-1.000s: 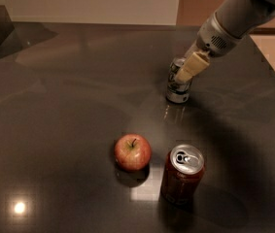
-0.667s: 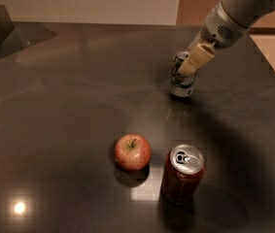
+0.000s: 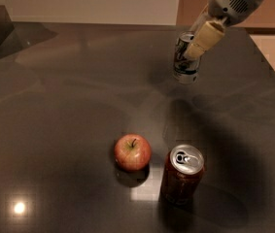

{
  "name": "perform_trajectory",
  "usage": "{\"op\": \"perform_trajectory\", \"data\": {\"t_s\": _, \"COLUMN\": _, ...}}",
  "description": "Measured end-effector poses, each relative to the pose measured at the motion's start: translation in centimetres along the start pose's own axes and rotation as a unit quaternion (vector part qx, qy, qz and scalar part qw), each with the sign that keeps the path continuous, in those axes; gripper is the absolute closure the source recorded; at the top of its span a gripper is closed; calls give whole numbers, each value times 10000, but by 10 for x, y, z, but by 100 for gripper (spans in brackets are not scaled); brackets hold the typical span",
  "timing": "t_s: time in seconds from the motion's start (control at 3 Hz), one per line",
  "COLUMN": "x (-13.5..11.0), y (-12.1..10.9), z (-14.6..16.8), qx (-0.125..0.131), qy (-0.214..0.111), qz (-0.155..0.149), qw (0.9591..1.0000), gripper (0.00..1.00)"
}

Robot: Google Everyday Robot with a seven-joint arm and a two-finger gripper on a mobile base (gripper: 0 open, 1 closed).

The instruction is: Pick 7up can

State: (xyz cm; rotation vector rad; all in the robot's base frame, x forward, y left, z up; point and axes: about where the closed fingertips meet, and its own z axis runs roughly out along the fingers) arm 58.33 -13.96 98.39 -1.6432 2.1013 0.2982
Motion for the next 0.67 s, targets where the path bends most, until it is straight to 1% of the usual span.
{"op": "perform_trajectory", "data": {"t_s": 0.33, "x": -37, "y": -9, "z": -34, "qx": 341, "qy": -256, "qz": -424, "qw": 9982, "gripper": 100}}
{"op": "perform_trajectory", "data": {"t_s": 0.67, "x": -41, "y": -14, "z": -32, "qx": 401, "qy": -307, "qz": -429, "qw": 9978, "gripper": 100}}
